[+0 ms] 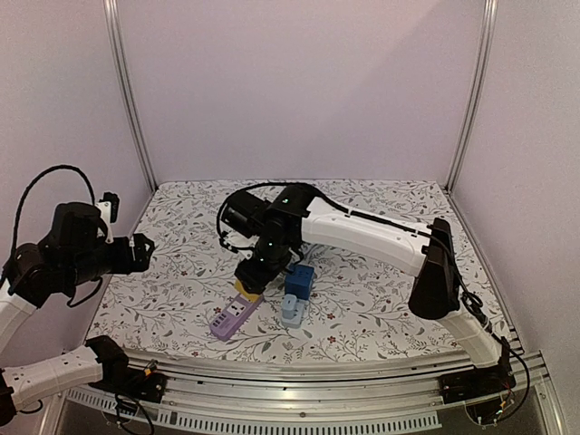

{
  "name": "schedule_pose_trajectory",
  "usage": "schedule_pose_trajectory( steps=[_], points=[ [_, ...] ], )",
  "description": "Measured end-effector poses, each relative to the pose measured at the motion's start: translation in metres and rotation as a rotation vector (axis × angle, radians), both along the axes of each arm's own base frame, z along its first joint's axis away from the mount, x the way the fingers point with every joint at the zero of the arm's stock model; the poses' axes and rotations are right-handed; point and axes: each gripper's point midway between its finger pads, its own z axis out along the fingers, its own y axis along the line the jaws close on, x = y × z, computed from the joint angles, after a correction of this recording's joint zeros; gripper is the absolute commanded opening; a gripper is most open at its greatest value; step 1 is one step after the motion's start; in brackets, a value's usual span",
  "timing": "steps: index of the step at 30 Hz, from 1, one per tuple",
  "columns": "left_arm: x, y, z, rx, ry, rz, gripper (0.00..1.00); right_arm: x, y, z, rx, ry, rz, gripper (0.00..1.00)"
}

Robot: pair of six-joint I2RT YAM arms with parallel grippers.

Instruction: Insert the plug

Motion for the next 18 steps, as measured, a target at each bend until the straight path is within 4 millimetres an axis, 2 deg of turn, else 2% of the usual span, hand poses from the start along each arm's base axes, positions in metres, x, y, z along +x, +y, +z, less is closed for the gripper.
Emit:
schedule_pose_trajectory(
  steps=[8,18],
  points=[
    [0.001,-0.003,-0.004,-0.005,0.002,-0.011,1.00,0.001,0.003,-0.022,-0.035,0.003,0.030,0.00],
    [0.000,-0.002,-0.002,-0.012,-0.010,-0.009,1.00,0.003,0.002,-0.026,-0.045,-0.001,0.047,0.00]
  ],
)
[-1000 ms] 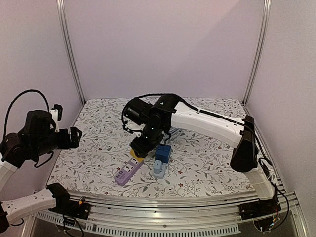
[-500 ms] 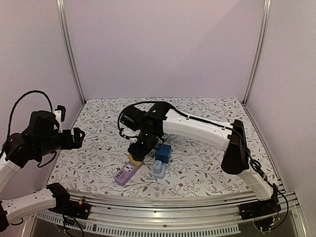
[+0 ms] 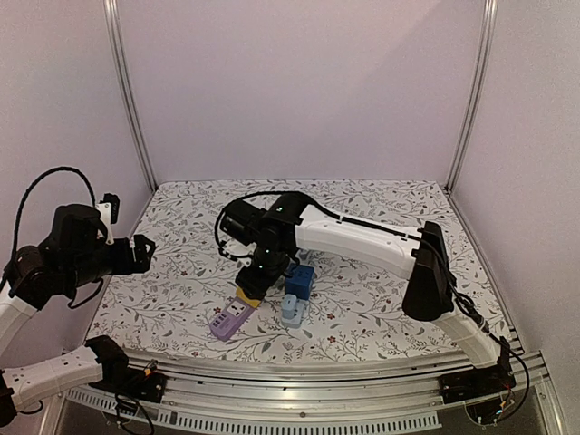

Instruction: Insert the plug

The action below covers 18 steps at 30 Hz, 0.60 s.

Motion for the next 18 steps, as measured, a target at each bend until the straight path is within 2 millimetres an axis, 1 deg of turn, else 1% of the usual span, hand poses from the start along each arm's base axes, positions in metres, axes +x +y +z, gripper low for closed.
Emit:
schedule_pose_trajectory(
  steps=[4,13,18],
  points=[
    [0.000,0.000,-0.001,0.001,0.002,0.000,1.00,0.001,-0.001,-0.001,-0.003,-0.001,0.003,0.00],
    [0.000,0.000,-0.002,0.002,0.004,0.000,1.00,0.011,-0.003,-0.004,-0.004,-0.006,0.001,0.00],
    [0.000,0.000,-0.002,0.001,0.002,0.000,1.00,0.011,-0.002,-0.004,0.000,-0.001,0.007,0.00]
  ],
)
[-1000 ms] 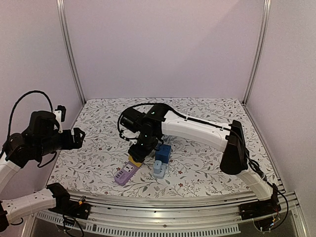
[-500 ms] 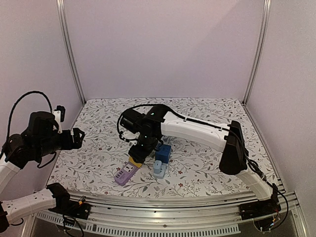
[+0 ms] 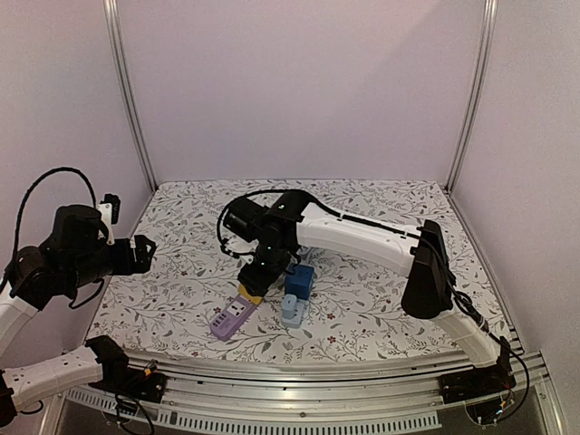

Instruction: Insert the plug

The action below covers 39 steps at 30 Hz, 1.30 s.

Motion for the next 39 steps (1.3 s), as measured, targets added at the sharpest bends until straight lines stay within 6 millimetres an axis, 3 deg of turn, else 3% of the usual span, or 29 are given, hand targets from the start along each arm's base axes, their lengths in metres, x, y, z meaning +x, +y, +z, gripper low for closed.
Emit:
schedule_pose_trajectory(
  steps=[39],
  points=[
    [0.001,0.000,0.001,-0.007,-0.017,0.002,1.00,-0.014,0.000,-0.006,0.010,0.077,-0.017,0.00]
  ],
)
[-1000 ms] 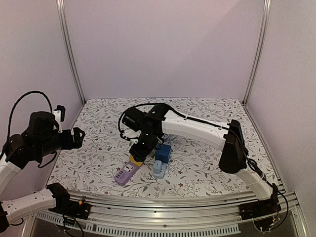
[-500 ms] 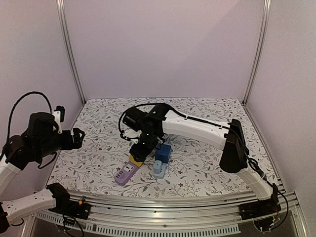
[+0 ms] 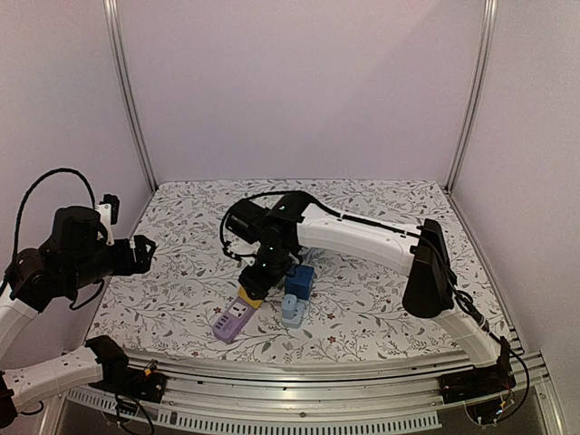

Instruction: Insert the plug

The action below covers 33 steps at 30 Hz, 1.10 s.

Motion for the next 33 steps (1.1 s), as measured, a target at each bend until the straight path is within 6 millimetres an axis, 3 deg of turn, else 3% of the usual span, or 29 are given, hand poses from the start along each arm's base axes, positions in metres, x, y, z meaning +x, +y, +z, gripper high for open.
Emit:
schedule_pose_trajectory(
  steps=[20,33],
  points=[
    [0.000,-0.002,0.000,-0.005,-0.001,-0.011,0.99,0.002,-0.007,-0.002,-0.060,-0.042,-0.046,0.00],
    [0.001,-0.005,0.001,-0.013,-0.009,-0.019,0.99,0.001,-0.028,0.000,-0.142,-0.082,-0.017,0.00]
  ],
)
